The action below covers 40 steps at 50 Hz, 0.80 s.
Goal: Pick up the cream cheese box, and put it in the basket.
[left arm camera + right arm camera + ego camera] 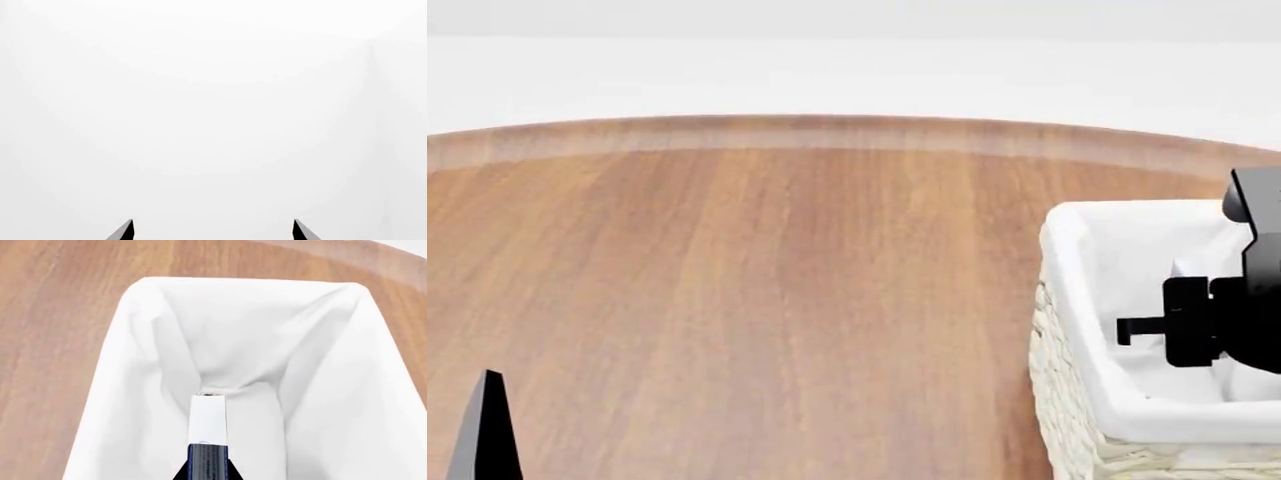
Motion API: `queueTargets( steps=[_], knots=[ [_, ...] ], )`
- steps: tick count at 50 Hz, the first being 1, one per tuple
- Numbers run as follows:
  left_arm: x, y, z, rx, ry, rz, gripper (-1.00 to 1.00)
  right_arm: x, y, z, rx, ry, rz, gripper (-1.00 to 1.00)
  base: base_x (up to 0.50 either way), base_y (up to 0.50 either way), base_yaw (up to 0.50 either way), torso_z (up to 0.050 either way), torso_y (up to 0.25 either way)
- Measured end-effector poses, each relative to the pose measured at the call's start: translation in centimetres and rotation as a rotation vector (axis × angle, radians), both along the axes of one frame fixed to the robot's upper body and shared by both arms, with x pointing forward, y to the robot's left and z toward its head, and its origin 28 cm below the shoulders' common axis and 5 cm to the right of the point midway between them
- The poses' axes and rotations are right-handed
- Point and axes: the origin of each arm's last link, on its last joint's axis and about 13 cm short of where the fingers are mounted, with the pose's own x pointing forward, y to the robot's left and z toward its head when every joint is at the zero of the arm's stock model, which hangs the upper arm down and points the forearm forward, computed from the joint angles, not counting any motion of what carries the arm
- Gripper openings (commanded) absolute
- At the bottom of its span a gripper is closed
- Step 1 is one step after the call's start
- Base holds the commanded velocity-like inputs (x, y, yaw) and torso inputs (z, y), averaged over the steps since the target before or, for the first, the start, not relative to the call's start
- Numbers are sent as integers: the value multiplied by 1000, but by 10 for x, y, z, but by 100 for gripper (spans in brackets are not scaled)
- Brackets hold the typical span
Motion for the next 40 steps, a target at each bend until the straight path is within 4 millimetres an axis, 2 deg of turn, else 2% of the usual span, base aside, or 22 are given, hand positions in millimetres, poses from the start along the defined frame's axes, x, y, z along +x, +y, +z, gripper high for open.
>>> queueTargets(
  steps=[21,22,40],
  knots=[
    [0,0,-1,2,1,-1,100,-2,-3,-7,-10,15,-4,-100,0,0,0,1,0],
    [0,0,-1,2,1,-1,100,-2,-3,-7,-11,13,-5,100,0,0,0,0,0],
    [0,-1,-1,2,1,-3,100,0,-5,-1,-36,-22,-16,100,0,0,0,0,0]
  ],
)
